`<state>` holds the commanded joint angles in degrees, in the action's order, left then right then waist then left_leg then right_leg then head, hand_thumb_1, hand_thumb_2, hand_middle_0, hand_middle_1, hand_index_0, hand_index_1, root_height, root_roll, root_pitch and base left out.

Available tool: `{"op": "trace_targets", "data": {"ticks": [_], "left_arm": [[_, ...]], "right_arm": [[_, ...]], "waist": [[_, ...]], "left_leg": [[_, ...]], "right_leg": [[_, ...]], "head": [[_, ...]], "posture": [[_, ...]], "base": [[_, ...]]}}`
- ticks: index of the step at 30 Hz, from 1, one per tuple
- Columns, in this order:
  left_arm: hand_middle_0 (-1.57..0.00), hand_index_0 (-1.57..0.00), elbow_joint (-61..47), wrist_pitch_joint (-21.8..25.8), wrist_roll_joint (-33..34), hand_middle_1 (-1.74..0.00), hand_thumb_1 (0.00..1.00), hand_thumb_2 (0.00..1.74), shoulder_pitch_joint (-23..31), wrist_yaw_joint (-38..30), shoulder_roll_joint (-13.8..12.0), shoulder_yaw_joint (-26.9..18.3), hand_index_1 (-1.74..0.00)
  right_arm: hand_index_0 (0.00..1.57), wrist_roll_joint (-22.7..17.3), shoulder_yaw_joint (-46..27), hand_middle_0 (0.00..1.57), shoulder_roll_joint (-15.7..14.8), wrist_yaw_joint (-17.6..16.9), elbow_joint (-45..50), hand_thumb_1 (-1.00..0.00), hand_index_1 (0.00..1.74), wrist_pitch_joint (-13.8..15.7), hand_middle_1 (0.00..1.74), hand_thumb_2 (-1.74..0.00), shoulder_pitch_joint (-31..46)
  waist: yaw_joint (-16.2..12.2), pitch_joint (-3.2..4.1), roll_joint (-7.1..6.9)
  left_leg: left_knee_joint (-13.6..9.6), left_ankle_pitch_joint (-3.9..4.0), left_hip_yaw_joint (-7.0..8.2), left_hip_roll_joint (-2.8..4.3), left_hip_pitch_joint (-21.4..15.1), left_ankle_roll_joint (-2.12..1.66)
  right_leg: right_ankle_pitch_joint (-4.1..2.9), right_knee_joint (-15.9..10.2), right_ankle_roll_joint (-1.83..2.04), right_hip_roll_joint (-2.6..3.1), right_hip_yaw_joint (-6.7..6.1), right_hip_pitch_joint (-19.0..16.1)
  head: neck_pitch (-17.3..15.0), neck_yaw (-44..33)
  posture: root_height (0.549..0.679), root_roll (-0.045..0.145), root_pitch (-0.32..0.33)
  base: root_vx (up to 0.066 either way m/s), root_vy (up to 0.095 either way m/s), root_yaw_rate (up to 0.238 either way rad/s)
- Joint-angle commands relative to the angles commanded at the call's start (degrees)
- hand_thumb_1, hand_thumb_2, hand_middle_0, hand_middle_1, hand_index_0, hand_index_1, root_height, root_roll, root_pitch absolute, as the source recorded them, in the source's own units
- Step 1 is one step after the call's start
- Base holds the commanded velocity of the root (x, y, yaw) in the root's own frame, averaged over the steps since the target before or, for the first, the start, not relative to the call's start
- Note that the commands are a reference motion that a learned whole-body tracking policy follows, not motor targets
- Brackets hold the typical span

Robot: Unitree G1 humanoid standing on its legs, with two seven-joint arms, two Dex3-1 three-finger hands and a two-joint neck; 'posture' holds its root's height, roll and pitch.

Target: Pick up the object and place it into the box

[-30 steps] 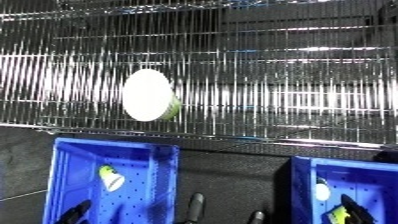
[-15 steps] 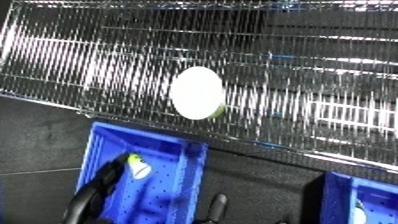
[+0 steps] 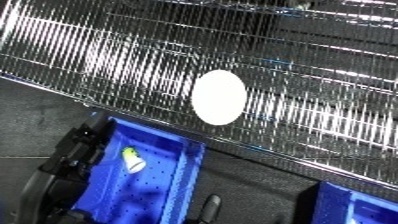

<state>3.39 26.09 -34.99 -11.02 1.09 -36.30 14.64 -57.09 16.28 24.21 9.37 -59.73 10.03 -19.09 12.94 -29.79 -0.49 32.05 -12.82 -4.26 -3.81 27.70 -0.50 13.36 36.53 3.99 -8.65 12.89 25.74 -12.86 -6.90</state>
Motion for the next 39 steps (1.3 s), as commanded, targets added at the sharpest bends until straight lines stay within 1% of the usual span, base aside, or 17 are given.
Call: {"op": "trace_targets", "data": {"ticks": [4, 7, 15, 21, 29, 35, 39], "left_arm": [[0.00, 0.00, -0.2, -0.5, -0.1, 0.00, 0.00, 0.00, -1.1, -0.4, 0.4, -0.4, 0.00], [0.00, 0.00, 0.4, -0.6, 0.5, 0.00, 0.00, 0.00, -2.5, -0.7, 0.9, -0.3, 0.00], [0.00, 0.00, 5.2, -2.6, 1.8, 0.00, 0.00, 0.00, -8.0, -3.7, 2.6, 1.4, 0.00], [0.00, 0.00, 11.6, -2.5, 2.1, 0.00, 0.00, 0.00, -11.7, -7.0, 4.7, 2.4, 0.00], [0.00, 0.00, 19.9, -0.7, 3.6, 0.00, 0.00, 0.00, -16.0, -9.0, 7.6, 3.2, 0.00], [0.00, 0.00, 24.8, -0.8, 4.6, 0.00, 0.00, 0.00, -19.4, -10.5, 8.2, 3.5, 0.00], [0.00, 0.00, 28.1, -0.9, 5.7, 0.00, 0.00, 0.00, -21.6, -11.3, 8.4, 3.4, 0.00]], "right_arm": [[0.00, -0.4, 0.1, 0.00, -0.4, 0.4, -0.1, 0.00, 0.00, -0.1, 0.00, 0.00, -0.1], [0.00, -0.4, 0.4, 0.00, -0.7, 0.9, -0.2, 0.00, 0.00, -0.4, 0.00, 0.00, -0.2], [0.00, 0.6, 1.8, 0.00, -1.3, 2.6, -0.4, 0.00, 0.00, -2.0, 0.00, 0.00, -1.6], [0.00, 1.9, 2.9, 0.00, -1.6, 3.6, -0.7, 0.00, 0.00, -3.1, 0.00, 0.00, -3.1], [0.00, 3.3, 4.3, 0.00, -2.0, 4.0, 0.2, 0.00, 0.00, -3.6, 0.00, 0.00, -4.4], [0.00, 3.7, 5.2, 0.00, -2.0, 3.6, 1.4, 0.00, 0.00, -3.9, 0.00, 0.00, -5.5], [0.00, 3.8, 5.9, 0.00, -1.9, 2.8, 3.1, 0.00, 0.00, -4.5, 0.00, 0.00, -5.9]], "waist": [[-0.1, 0.00, -0.69], [-0.5, 0.00, -1.30], [-2.5, 0.00, -3.19], [-4.1, 0.00, -4.47], [-5.9, 0.00, -5.84], [-7.2, 0.00, -6.64], [-8.1, 0.00, -7.22]], "left_leg": [[0.2, -0.22, 0.02, 0.10, 0.0, -0.04], [0.8, -0.48, 0.20, 0.31, 0.1, -0.05], [2.4, -1.19, 0.95, 1.35, 0.7, 0.09], [3.8, -1.78, 1.62, 2.28, 1.1, 0.17], [4.4, -2.05, 2.48, 3.39, 1.6, -0.08], [4.9, -2.21, 2.87, 4.15, 2.5, -0.29], [5.6, -2.40, 3.11, 4.58, 3.4, -0.41]], "right_leg": [[-0.04, 0.0, 0.05, 0.15, -0.04, -0.1], [-0.10, 0.3, 0.09, 0.43, -0.27, 0.0], [-0.20, 0.9, 0.16, 1.68, -1.59, 0.6], [-0.15, 1.7, 0.12, 2.55, -2.66, 1.3], [-0.06, 2.0, 0.10, 3.65, -3.59, 2.2], [-0.13, 2.3, 0.11, 4.19, -3.93, 3.3], [-0.19, 2.7, 0.09, 4.65, -4.25, 4.4]], "head": [[-0.1, -0.6], [0.0, -1.7], [1.1, -7.0], [1.5, -10.3], [3.5, -13.4], [5.6, -14.9], [7.4, -15.5]], "posture": [[0.651, 0.029, 0.091], [0.651, 0.026, 0.089], [0.648, 0.016, 0.085], [0.646, 0.010, 0.082], [0.644, 0.004, 0.088], [0.642, 0.002, 0.097], [0.641, 0.000, 0.105]], "base": [[0.021, -0.027, -0.021], [0.023, -0.018, -0.081], [0.016, 0.001, -0.163], [0.014, 0.017, -0.176], [0.006, 0.012, -0.123], [-0.002, 0.006, -0.090], [-0.004, 0.011, -0.093]]}}
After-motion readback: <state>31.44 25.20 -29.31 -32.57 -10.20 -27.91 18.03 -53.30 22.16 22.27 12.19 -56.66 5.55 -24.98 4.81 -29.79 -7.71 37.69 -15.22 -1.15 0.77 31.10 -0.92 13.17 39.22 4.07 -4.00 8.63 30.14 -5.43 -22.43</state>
